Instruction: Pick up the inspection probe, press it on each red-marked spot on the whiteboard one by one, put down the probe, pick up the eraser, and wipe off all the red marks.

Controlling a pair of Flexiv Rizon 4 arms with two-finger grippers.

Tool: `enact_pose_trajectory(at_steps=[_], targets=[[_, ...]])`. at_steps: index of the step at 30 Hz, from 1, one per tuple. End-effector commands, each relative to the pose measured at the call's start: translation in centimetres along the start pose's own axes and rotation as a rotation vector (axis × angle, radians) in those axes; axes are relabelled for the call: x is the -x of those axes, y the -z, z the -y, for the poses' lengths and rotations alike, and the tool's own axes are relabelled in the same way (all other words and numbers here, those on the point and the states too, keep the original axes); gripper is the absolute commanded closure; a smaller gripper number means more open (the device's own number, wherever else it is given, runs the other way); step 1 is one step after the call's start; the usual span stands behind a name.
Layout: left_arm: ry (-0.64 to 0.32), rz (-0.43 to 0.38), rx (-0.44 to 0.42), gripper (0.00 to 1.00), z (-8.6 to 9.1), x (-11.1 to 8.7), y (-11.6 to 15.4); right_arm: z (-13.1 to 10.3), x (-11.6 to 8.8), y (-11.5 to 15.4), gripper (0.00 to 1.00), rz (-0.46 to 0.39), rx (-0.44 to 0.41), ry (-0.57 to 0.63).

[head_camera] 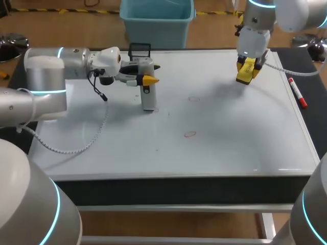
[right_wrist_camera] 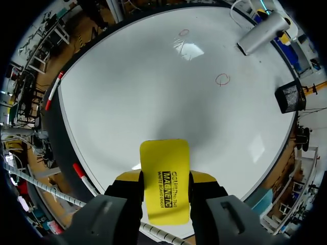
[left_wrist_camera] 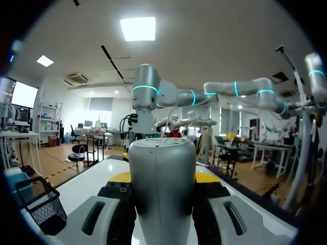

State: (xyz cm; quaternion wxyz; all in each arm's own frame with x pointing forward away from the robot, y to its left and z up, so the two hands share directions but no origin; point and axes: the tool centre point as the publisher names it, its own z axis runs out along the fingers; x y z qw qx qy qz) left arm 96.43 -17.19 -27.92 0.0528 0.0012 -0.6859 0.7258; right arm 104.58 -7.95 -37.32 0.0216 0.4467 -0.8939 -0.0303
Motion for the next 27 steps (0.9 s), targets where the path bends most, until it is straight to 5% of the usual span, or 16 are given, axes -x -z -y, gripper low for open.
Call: enact_pose_trajectory(at_steps=[1, 14, 27], targets=[[-0.003, -0.004, -0.004, 1.00, -0.1, 0.1, 0.0, 0.0, 0.0, 0.1, 1.00, -0.003, -0.002, 0.002], [-0.069, -0.007, 0.001, 1.00, 3.5, -0.1, 0.5, 0.0, 0.0, 0.1, 1.00, -0.003, -0.002, 0.002], [-0.092, 0.100, 0.059, 1.00, 6.0, 4.8, 6.5, 0.0, 0.0, 0.1, 1.00, -0.003, -0.002, 0.002]])
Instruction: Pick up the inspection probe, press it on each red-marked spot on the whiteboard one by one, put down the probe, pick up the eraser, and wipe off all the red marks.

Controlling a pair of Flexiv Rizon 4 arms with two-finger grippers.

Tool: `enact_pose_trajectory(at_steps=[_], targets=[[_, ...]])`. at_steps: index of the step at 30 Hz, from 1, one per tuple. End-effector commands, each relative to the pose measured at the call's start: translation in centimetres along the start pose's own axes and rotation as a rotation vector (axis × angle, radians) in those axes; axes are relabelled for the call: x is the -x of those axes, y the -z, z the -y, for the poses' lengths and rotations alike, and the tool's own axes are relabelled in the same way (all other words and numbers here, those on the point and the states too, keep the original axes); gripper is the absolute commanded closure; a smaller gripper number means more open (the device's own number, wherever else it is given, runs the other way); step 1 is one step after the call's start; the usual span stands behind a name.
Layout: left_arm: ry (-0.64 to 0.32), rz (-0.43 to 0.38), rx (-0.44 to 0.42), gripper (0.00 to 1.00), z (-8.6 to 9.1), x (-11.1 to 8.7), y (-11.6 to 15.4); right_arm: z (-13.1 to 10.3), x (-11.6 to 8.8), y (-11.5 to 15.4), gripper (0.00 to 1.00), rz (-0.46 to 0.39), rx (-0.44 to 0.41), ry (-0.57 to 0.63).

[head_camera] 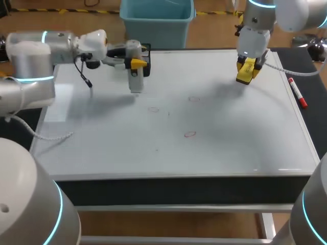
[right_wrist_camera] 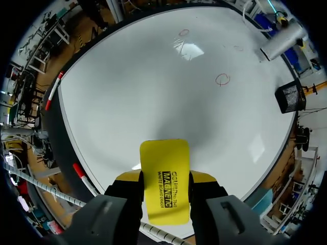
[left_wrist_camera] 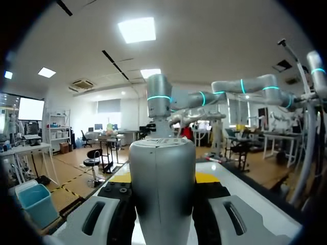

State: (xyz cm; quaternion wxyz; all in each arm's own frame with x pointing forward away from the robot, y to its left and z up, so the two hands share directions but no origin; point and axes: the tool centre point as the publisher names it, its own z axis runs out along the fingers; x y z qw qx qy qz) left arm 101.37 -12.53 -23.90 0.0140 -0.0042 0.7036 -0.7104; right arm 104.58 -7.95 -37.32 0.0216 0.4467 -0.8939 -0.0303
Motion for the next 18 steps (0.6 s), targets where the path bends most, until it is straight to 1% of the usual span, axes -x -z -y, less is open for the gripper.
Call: enact_pose_trajectory(at_steps=[1, 4, 6, 12, 18], targets=[[-0.003, 0.006, 0.016, 1.00, 1.4, 1.3, 2.1, 0.0, 0.0, 0.1, 1.00, -0.003, -0.002, 0.002], [-0.003, 0.027, 0.022, 1.00, 1.6, 2.8, 3.6, 0.0, 0.0, 0.1, 1.00, -0.003, -0.002, 0.002], [0.007, 0.052, 0.007, 1.00, 1.5, 3.9, 4.7, 0.0, 0.0, 0.1, 1.00, -0.003, -0.002, 0.002], [0.019, 0.091, 0.013, 1.00, 1.4, 6.5, 7.5, 0.0, 0.0, 0.1, 1.00, -0.003, -0.002, 0.002], [0.018, 0.103, -0.006, 1.00, 1.2, 7.6, 9.4, 0.0, 0.0, 0.1, 1.00, -0.003, -0.002, 0.002]])
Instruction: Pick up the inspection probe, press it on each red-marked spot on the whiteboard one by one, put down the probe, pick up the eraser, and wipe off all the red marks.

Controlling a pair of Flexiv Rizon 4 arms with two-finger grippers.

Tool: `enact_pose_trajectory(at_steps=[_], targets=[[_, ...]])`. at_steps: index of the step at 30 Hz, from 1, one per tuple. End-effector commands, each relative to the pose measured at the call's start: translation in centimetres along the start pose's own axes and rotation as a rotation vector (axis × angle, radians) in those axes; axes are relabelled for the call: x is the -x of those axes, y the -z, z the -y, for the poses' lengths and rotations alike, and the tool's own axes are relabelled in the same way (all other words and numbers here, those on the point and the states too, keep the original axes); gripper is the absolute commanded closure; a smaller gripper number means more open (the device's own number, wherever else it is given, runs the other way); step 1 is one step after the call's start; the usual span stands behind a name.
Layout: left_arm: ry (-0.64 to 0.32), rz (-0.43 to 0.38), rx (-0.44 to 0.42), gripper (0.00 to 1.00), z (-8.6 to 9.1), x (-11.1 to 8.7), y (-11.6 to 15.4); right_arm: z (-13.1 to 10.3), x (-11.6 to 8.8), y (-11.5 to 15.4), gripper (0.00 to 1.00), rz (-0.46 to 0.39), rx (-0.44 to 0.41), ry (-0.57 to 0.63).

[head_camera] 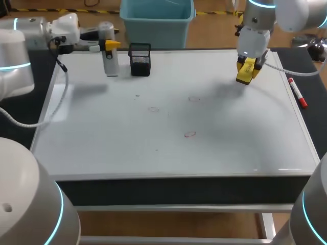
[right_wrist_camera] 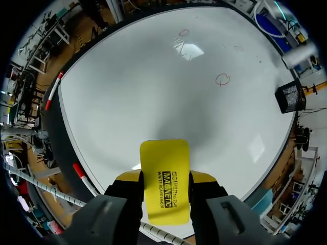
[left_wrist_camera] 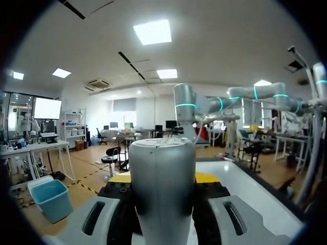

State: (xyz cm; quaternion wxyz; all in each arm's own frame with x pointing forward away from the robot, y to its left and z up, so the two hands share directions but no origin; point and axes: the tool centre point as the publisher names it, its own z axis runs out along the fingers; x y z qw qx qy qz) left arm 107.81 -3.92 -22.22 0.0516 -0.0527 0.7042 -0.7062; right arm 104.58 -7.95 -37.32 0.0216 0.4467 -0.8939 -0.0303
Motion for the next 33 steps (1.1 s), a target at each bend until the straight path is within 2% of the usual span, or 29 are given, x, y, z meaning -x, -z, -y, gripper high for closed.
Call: enact_pose_trajectory(at_steps=[1, 13, 31, 33], targets=[[0.005, -0.018, -0.017, 1.00, -0.6, 1.2, 1.1, 0.0, 0.0, 0.1, 1.00, -0.004, -0.002, 0.002], [0.022, -0.020, -0.025, 1.00, -1.1, 2.6, 2.6, 0.0, 0.0, 0.1, 1.00, -0.004, -0.002, 0.002], [0.023, -0.020, -0.026, 1.00, -0.9, 2.7, 2.9, 0.0, 0.0, 0.1, 1.00, -0.004, -0.002, 0.002], [0.023, -0.020, -0.026, 1.00, -0.9, 2.7, 2.9, -0.9, 1.5, 1.1, 1.00, -0.026, -0.024, 0.053]])
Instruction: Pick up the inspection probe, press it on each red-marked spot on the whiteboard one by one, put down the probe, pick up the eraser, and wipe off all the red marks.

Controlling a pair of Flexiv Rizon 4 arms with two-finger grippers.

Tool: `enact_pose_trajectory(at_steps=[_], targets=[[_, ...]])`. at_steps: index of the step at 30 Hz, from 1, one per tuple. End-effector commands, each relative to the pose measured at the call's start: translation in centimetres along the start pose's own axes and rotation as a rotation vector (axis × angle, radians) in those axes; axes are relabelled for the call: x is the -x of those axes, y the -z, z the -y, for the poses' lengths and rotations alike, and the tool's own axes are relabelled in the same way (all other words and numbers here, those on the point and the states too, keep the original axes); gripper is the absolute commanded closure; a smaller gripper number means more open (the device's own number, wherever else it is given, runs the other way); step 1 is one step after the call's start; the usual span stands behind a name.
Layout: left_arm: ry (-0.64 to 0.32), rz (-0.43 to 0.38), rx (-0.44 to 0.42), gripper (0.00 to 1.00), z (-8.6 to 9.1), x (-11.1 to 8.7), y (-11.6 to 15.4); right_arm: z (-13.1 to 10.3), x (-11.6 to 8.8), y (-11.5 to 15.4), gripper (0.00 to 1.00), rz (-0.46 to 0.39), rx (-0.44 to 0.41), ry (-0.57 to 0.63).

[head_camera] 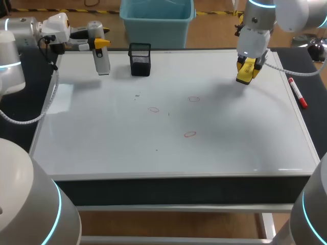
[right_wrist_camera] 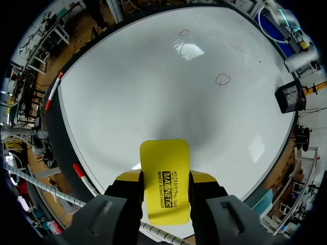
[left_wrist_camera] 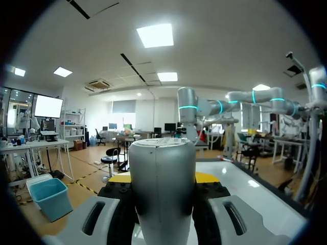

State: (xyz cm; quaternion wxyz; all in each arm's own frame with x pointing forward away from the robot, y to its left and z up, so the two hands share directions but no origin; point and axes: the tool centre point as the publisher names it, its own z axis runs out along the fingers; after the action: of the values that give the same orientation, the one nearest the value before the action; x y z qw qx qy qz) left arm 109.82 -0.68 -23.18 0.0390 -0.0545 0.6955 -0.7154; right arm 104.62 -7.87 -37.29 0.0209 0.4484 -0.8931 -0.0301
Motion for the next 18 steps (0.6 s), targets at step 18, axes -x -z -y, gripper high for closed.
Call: enact_pose_trajectory(at_steps=[18], targets=[[0.000, -0.005, -0.002, 1.00, 0.0, 0.2, 0.0, -17.7, 13.2, 0.9, 1.00, -0.102, -0.014, 0.377]])
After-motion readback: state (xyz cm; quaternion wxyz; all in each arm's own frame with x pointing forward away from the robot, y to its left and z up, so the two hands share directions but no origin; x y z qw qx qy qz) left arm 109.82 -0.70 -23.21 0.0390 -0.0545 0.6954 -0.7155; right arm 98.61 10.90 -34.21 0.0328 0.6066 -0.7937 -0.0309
